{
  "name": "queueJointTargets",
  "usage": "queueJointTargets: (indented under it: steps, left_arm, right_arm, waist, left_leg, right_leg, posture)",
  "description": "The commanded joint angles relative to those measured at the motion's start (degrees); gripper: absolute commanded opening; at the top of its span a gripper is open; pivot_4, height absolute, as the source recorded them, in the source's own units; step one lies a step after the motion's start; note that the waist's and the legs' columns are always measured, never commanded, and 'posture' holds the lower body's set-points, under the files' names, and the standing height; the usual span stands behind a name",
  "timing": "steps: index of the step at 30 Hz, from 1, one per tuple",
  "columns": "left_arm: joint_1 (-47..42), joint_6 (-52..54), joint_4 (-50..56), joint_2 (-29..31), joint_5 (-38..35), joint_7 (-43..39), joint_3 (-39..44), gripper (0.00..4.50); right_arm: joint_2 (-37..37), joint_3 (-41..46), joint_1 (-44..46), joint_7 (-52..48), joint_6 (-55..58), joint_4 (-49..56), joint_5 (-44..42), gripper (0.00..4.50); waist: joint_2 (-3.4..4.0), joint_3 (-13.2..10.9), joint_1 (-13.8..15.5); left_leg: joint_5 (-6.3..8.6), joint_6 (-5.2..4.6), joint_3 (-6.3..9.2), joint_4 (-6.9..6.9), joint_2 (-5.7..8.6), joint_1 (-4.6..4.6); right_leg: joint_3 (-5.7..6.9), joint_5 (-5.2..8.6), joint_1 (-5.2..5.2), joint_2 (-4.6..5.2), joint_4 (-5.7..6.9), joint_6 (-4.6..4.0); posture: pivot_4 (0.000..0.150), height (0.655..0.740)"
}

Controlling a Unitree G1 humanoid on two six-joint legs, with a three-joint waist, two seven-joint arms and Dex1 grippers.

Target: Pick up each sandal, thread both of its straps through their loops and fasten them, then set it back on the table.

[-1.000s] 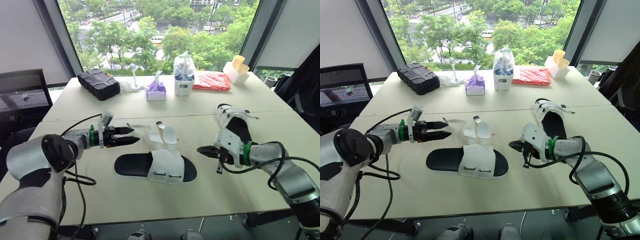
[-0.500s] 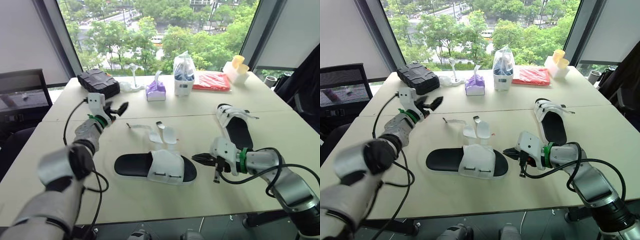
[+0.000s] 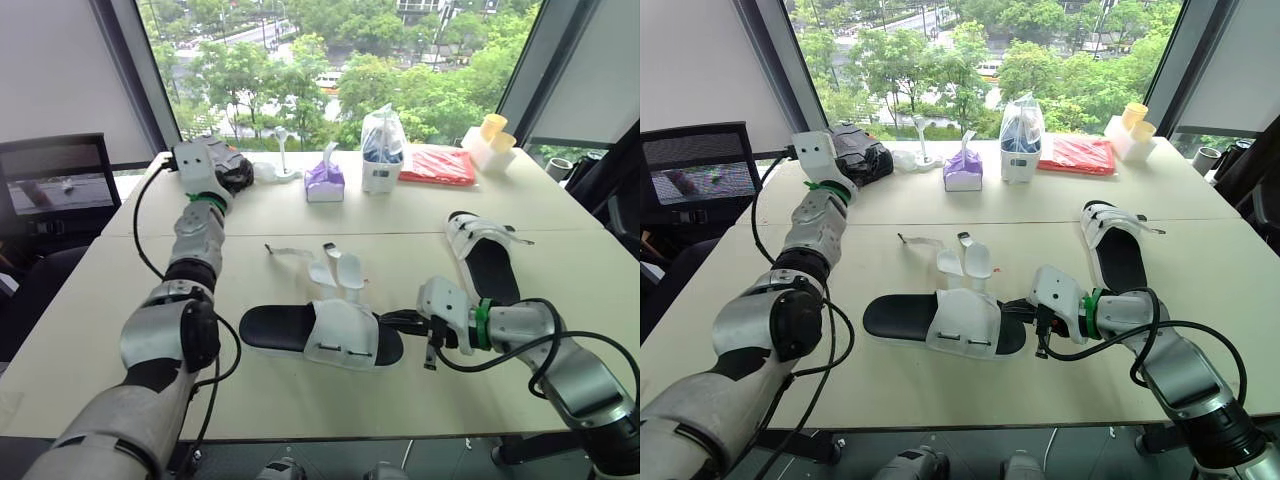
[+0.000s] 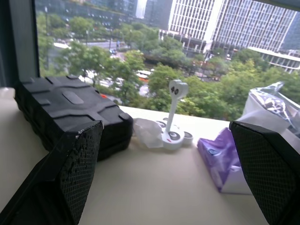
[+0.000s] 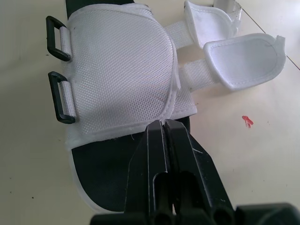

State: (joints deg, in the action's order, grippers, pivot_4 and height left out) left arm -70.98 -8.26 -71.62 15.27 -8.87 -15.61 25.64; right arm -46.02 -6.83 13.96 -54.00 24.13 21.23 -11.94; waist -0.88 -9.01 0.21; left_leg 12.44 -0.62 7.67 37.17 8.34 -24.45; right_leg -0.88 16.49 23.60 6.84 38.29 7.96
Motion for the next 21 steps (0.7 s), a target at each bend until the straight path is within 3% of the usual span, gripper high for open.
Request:
queueJointTargets:
  steps: [1,5,8,13,21]
  left_arm:
    - [-1.61,8.08,2.16,-1.08,-4.78,-10.95,0.06,4.50]
    - [4.71,19.17,10.78,-1.33,-5.02,-26.56,-6.77,4.50]
    - [11.23,29.92,21.85,-0.75,-7.19,-31.71,-10.14,4.50]
    - [18.56,45.01,36.11,1.21,-12.99,-32.77,-10.19,4.50]
    - [21.62,66.47,40.69,2.84,-25.11,-27.14,-2.64,4.50]
  right_arm:
    - [-0.03,-1.06,-0.65,0.01,-0.73,1.62,0.96,0.03]
    - [-0.62,-4.03,-2.28,0.10,-4.19,-0.08,5.06,0.03]
    - [0.02,-5.60,-2.37,-0.22,-5.65,-1.05,6.30,0.03]
    - [0.39,-7.16,-2.49,-1.20,-7.81,-2.13,7.32,0.03]
    - [3.99,-9.21,-0.56,-1.05,-10.42,-5.24,9.17,0.03]
  waist:
    - [0.00,0.00,0.02]
    - [0.01,0.01,-0.09]
    - [0.02,0.01,-1.12]
    - [0.02,0.01,-1.35]
    - [0.01,0.02,-1.01]
  left_leg:
    - [0.00,0.00,0.00,0.00,0.00,0.00]
    - [-0.01,0.02,0.00,0.00,0.00,0.00]
    - [-0.04,0.07,0.00,-0.04,0.00,0.03]
    - [-0.04,0.06,0.05,-0.07,-0.07,0.04]
    - [-0.02,0.06,0.09,-0.06,-0.06,0.20]
  right_leg:
    - [0.00,0.00,-0.01,0.00,0.00,0.00]
    - [0.02,0.00,-0.03,0.00,-0.03,0.00]
    - [0.00,0.00,-0.04,-0.01,-0.04,0.00]
    - [-0.03,0.00,-0.01,-0.05,-0.03,-0.01]
    - [-0.02,0.00,-0.19,-0.05,-0.09,-0.02]
  posture:
    - [0.150,0.7400]
    - [0.150,0.7400]
    - [0.150,0.7400]
    - [0.150,0.7400]
    - [0.150,0.7400]
